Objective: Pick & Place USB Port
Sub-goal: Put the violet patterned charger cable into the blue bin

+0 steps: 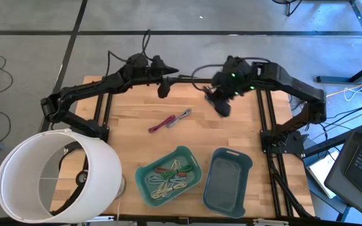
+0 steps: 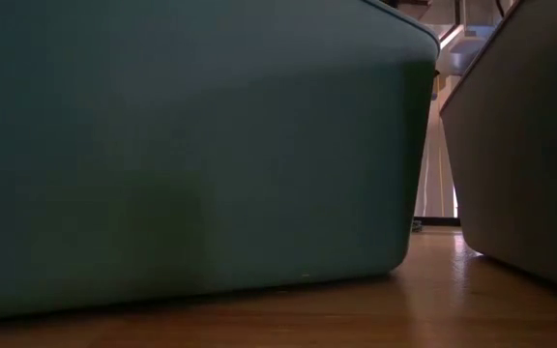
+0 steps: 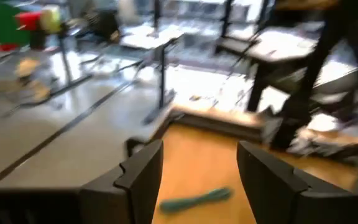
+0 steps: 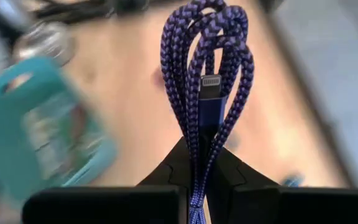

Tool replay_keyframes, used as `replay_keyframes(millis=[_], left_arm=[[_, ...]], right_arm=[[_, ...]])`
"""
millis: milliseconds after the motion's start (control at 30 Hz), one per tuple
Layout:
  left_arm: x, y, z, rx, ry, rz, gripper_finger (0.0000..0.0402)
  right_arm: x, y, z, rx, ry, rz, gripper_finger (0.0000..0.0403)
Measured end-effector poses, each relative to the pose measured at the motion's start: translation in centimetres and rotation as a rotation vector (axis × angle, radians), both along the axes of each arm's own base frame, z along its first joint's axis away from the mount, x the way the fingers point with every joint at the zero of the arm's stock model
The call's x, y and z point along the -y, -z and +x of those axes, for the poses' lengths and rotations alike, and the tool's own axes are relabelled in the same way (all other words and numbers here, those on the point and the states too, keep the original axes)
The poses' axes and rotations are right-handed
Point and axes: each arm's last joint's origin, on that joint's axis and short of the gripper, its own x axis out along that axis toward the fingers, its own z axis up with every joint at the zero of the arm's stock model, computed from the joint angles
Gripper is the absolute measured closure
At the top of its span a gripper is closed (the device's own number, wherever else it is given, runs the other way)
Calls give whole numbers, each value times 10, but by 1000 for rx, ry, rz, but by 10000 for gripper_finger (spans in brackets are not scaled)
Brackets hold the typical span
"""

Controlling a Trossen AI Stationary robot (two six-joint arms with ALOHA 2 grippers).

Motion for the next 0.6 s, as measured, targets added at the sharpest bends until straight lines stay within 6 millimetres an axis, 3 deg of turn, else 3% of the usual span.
replay_keyframes(millis=[167,367,600], left_arm=[[-13,4,-9,-48,-87,-3,202],[-20,5,-13,-40,-109,-30,201],[-21,5,-14,-48,-111,-22,201]], right_arm=[[-18,4,-18,-133,57,200,382],[-43,15,-21,-254,146,325,382],[-80,59,-14,-421,284,438,382]])
